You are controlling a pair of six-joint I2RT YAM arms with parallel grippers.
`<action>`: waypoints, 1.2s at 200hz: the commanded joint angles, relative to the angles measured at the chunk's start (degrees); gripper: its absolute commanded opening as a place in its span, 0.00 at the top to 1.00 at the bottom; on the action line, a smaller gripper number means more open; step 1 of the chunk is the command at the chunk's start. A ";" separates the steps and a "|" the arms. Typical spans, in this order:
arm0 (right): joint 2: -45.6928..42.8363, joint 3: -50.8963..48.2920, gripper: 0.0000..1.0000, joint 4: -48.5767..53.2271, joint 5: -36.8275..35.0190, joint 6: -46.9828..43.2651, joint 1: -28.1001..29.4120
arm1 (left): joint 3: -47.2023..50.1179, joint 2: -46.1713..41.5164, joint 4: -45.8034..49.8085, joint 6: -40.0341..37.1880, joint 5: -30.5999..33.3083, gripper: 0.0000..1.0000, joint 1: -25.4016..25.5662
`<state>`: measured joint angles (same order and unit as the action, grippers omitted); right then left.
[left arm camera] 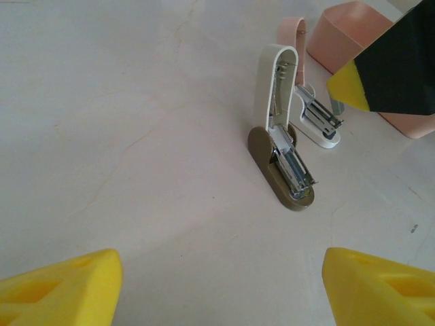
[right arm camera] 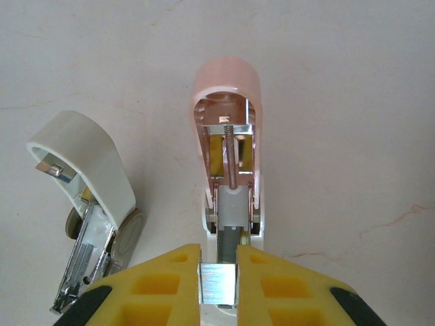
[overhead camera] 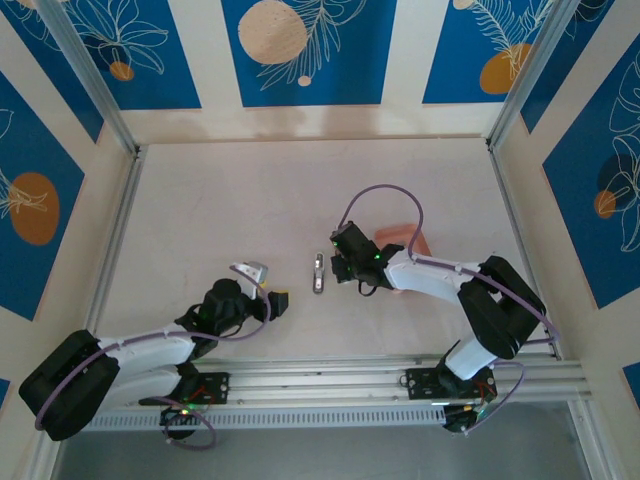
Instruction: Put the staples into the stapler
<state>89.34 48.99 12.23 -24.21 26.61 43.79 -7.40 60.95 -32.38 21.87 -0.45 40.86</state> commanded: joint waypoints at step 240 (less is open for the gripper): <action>-5.55 -8.45 0.82 -10.69 -2.10 -5.82 -1.23 | -2.53 -0.22 -1.51 -1.82 -2.19 0.23 -0.44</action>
<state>84.53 40.91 3.38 -26.15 22.13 43.35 -8.19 60.93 -32.38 20.82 -1.52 40.86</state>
